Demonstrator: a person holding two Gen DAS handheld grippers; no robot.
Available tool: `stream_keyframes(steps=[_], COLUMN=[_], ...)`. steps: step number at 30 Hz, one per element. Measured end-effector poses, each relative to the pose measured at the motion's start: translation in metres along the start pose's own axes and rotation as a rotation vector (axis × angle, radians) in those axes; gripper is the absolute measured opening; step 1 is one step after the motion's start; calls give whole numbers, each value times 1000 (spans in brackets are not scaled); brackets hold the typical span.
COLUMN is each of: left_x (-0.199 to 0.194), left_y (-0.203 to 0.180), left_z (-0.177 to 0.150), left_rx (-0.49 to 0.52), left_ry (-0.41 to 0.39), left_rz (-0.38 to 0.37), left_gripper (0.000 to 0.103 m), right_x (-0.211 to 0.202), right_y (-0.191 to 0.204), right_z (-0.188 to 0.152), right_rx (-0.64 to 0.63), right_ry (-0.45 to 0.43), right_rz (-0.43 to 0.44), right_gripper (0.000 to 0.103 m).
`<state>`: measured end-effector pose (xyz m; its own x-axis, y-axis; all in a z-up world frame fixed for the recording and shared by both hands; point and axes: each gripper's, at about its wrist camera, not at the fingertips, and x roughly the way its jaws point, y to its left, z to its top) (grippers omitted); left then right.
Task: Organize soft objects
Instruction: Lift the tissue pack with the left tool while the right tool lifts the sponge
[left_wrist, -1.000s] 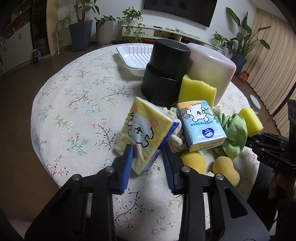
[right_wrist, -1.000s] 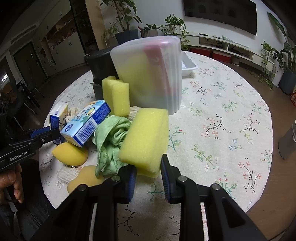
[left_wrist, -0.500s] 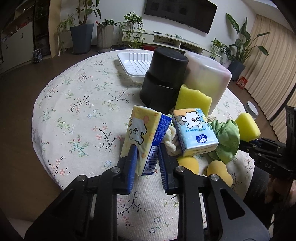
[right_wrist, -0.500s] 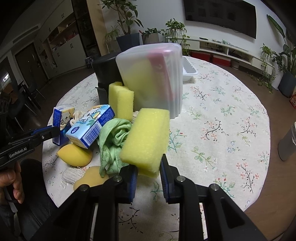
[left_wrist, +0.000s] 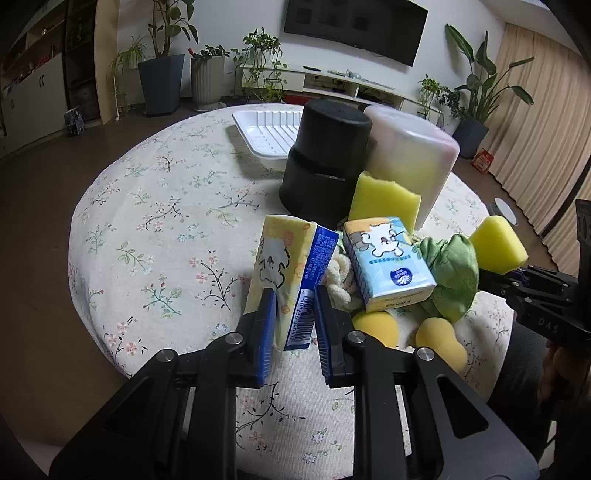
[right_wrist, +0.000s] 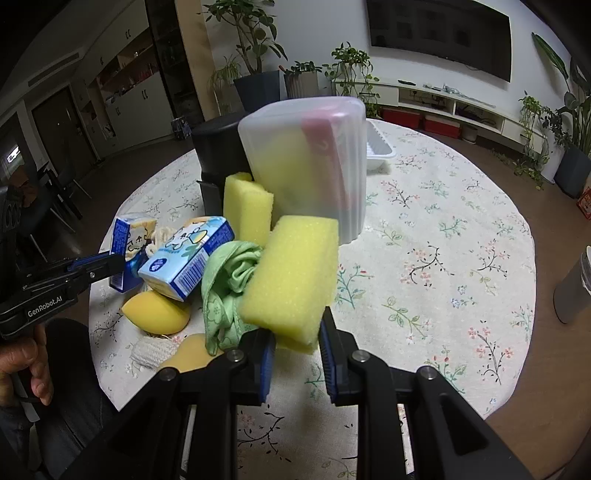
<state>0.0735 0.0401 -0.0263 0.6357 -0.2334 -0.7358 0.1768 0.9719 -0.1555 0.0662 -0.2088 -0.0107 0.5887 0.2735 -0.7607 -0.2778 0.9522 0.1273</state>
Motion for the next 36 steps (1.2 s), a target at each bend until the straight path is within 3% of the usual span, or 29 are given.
stream_keyframes(steps=[18, 23, 36], left_x=[-27, -29, -45], left_y=[0, -1, -1], left_z=[7, 5, 11], left_rx=[2, -1, 10], left_ry=[-60, -62, -97], left_rz=[-14, -20, -25], left_gripper=[18, 18, 18], right_x=[-24, -15, -48], right_y=[1, -1, -7], right_z=[6, 2, 14], right_rx=[-1, -6, -23], right_ry=[-48, -11, -83], right_rz=[11, -7, -23], right_gripper=[23, 23, 23])
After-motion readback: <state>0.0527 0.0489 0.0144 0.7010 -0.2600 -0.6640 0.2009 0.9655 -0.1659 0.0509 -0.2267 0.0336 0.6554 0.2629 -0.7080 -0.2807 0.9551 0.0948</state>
